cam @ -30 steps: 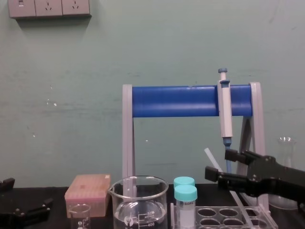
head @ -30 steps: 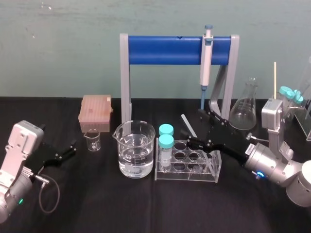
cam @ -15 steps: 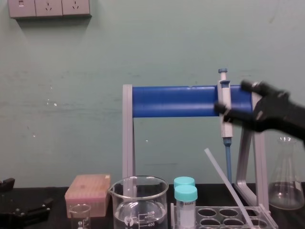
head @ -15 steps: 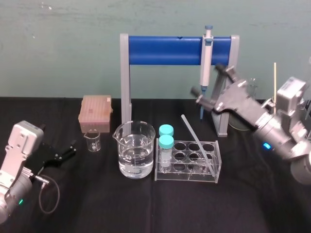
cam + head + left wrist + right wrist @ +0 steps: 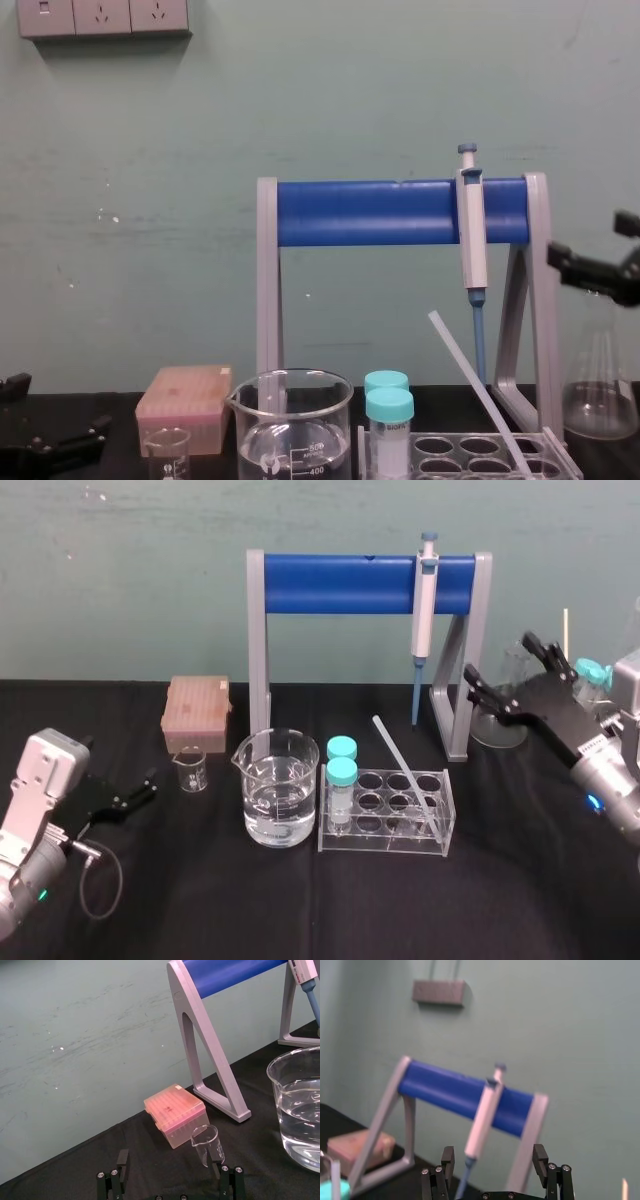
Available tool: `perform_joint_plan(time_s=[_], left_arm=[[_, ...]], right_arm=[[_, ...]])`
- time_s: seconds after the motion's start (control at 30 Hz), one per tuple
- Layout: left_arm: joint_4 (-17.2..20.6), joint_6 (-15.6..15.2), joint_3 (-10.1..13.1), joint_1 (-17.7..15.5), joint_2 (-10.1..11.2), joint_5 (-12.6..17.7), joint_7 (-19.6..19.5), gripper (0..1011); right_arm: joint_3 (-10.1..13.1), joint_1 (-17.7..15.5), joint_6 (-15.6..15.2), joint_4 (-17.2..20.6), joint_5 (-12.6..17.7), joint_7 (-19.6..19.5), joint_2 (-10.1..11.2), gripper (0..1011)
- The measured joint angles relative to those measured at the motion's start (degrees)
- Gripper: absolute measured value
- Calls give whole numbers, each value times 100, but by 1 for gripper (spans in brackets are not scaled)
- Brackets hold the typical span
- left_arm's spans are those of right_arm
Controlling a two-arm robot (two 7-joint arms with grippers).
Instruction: Pick up the stirring rod with one hand, then place it down.
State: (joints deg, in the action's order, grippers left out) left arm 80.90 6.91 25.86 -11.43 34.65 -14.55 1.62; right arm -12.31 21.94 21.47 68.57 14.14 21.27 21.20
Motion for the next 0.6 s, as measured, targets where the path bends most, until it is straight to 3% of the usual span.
perform_joint_plan(time_s=[0.27,0.43,0.6], left_arm=[[0,0,0,0,0,0,0,1000],[0,0,0,0,0,0,0,1000],[0,0,0,0,0,0,0,1000]], right_arm=[[151,-257,-907,-25,96,-42,5,1003],[137,-252,-1177,-194,109,80,-42,1003],[123,-235,-1229,-243,112,119,-55,1003]])
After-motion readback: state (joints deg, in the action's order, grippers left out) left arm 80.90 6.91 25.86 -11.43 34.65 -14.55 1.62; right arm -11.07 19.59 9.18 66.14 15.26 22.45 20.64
